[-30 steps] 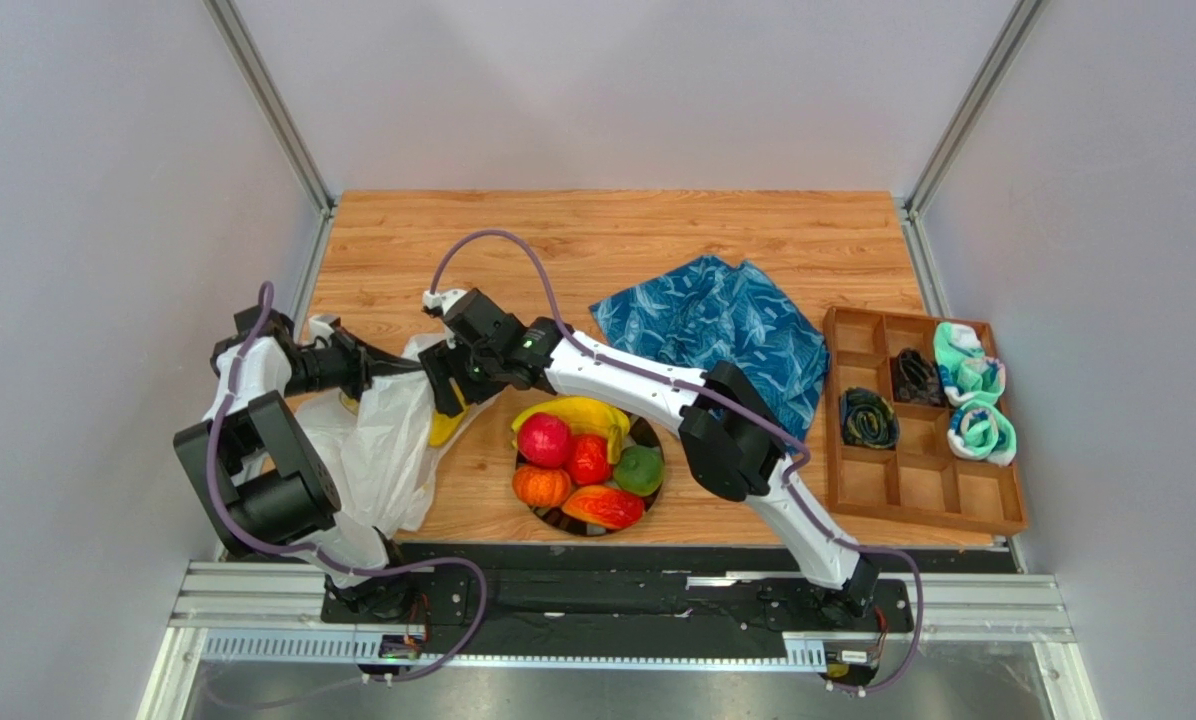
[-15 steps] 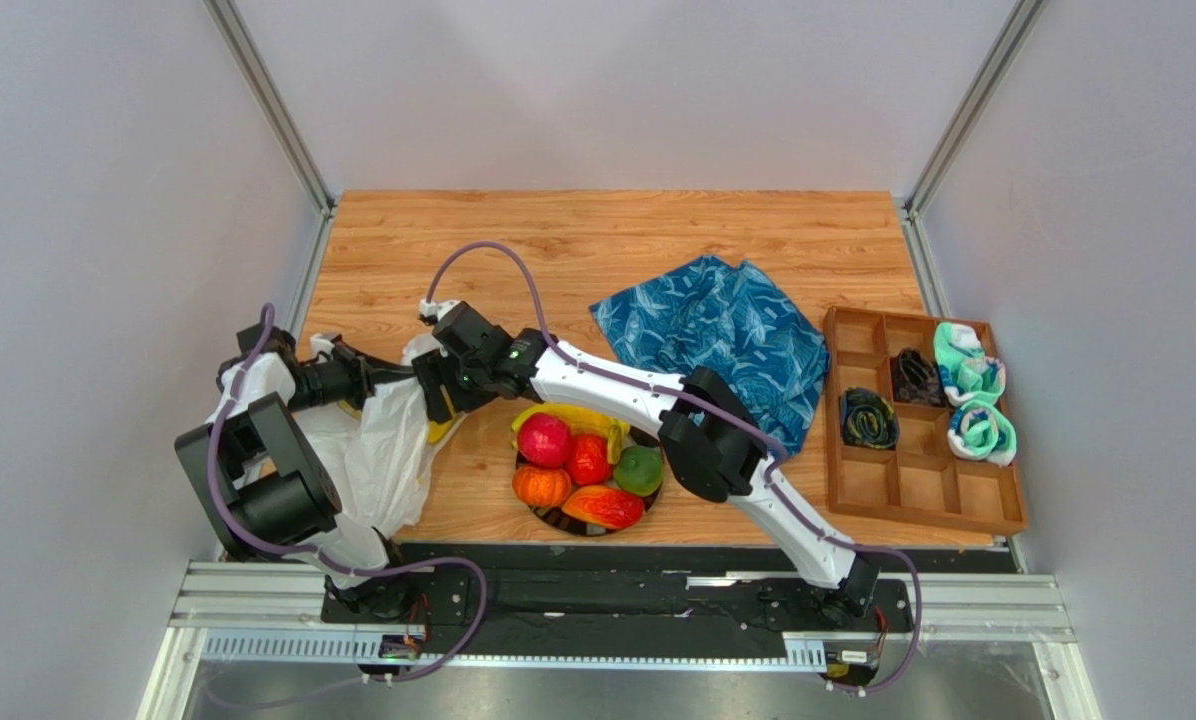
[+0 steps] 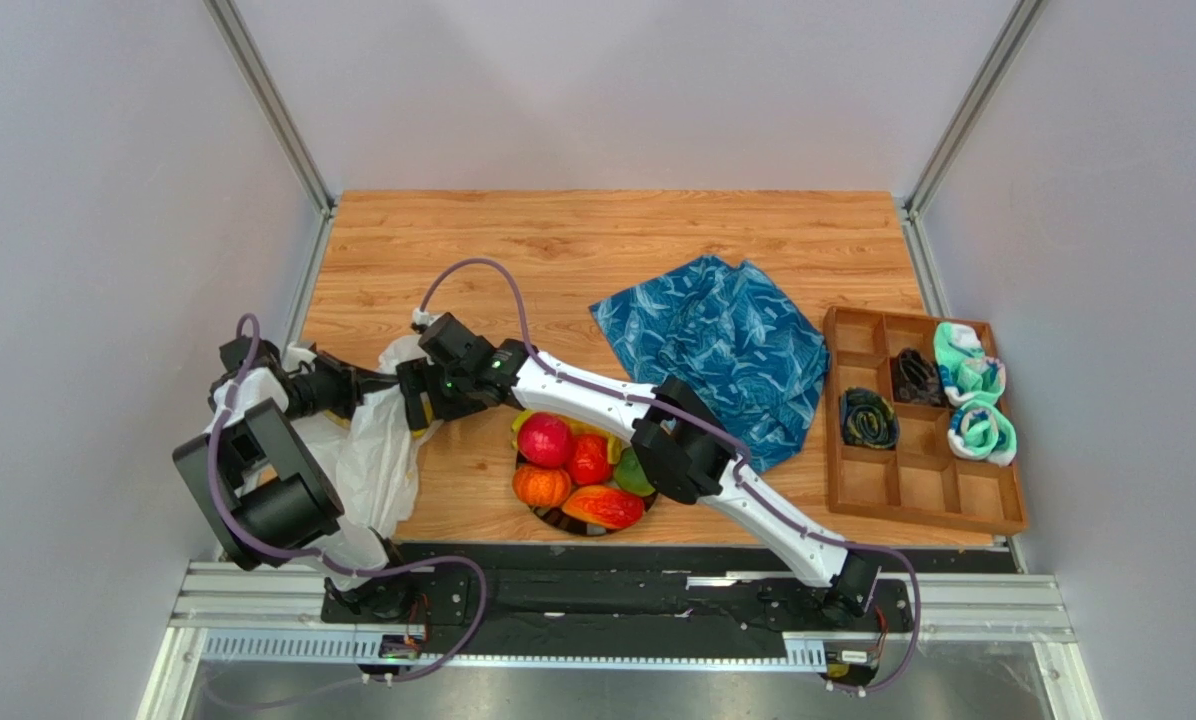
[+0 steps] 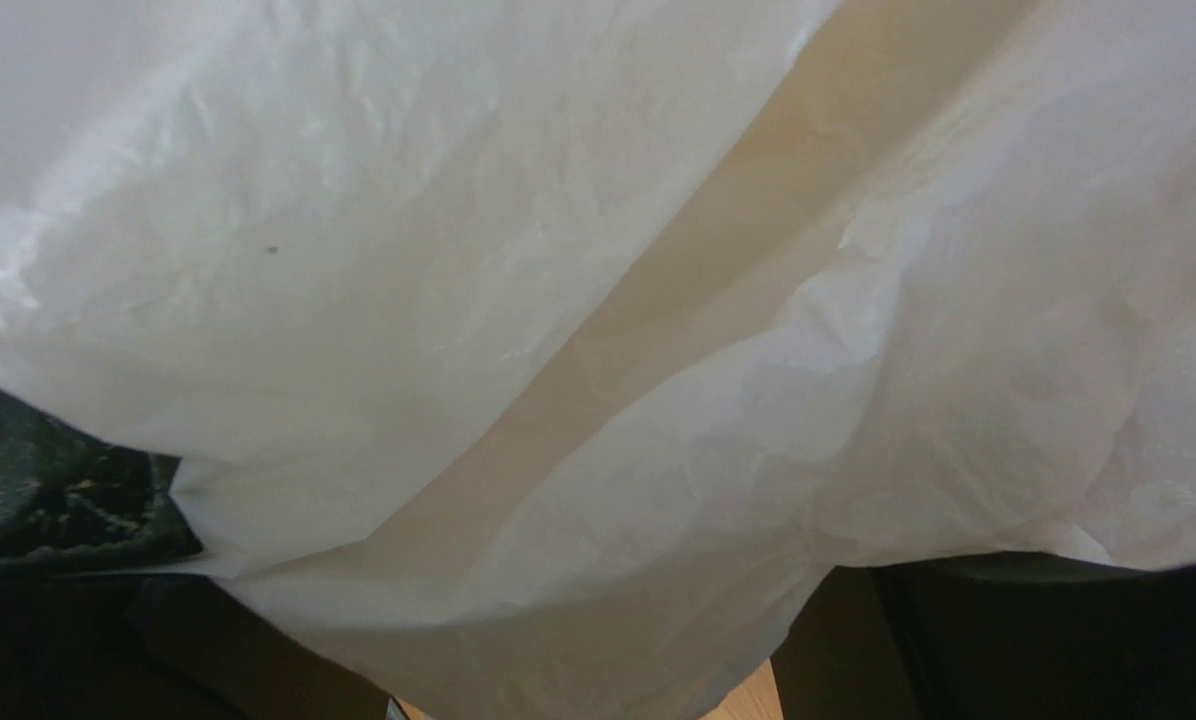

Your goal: Take the fake fruits out of the plastic bag

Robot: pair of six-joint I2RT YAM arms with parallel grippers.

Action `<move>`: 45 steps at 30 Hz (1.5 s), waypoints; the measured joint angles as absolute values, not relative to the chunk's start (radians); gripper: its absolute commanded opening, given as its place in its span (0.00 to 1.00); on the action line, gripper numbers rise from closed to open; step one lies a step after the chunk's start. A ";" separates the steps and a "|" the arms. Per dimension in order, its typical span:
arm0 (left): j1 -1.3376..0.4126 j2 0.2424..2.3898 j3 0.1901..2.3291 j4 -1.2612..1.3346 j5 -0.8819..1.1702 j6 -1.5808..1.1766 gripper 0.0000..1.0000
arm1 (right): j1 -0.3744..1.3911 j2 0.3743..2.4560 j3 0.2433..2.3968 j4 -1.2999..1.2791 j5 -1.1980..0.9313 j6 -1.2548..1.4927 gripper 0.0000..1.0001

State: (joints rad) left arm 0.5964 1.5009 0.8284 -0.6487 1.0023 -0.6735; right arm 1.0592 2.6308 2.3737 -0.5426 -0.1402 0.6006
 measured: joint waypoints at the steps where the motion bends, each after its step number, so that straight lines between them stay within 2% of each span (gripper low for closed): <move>1: 0.598 1.494 0.825 -0.641 0.997 -0.672 0.00 | 1.058 2.639 2.382 -0.534 -0.159 0.610 0.78; 9: 0.606 1.462 0.834 -0.610 0.953 -0.653 0.00 | 1.053 2.694 2.441 -0.475 -0.231 0.680 0.75; 13: 0.607 1.451 0.832 -0.604 0.933 -0.635 0.00 | 1.057 2.703 2.459 -0.481 -0.216 0.673 0.67; 18: 0.603 1.449 0.810 -0.640 0.940 -0.627 0.00 | 1.063 2.649 2.383 -0.503 -0.204 0.666 0.59; 23: 0.598 1.449 0.803 -0.694 0.974 -0.618 0.00 | 1.060 2.590 2.328 -0.542 -0.202 0.673 0.57; 26: 0.598 1.449 0.801 -0.700 0.981 -0.611 0.00 | 1.060 2.585 2.327 -0.551 -0.202 0.673 0.58; 30: 0.594 1.449 0.801 -0.699 0.982 -0.603 0.00 | 1.060 2.585 2.333 -0.566 -0.192 0.665 0.69; 35: 0.572 1.449 0.805 -0.653 0.950 -0.598 0.00 | 1.053 2.621 2.384 -0.595 -0.165 0.649 0.73; 42: 0.562 1.448 0.805 -0.595 0.907 -0.592 0.00 | 1.050 2.677 2.459 -0.585 -0.159 0.629 0.65; 44: 0.560 1.449 0.805 -0.581 0.915 -0.600 0.00 | 1.049 2.677 2.459 -0.579 -0.159 0.632 0.57; 45: 0.559 1.452 0.806 -0.573 0.924 -0.605 0.00 | 1.047 2.676 2.457 -0.563 -0.170 0.635 0.48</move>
State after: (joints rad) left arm 0.5594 1.4521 0.8062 -0.5732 0.9241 -0.6052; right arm 1.0466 2.6762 2.4565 -0.5629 -0.1703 0.6353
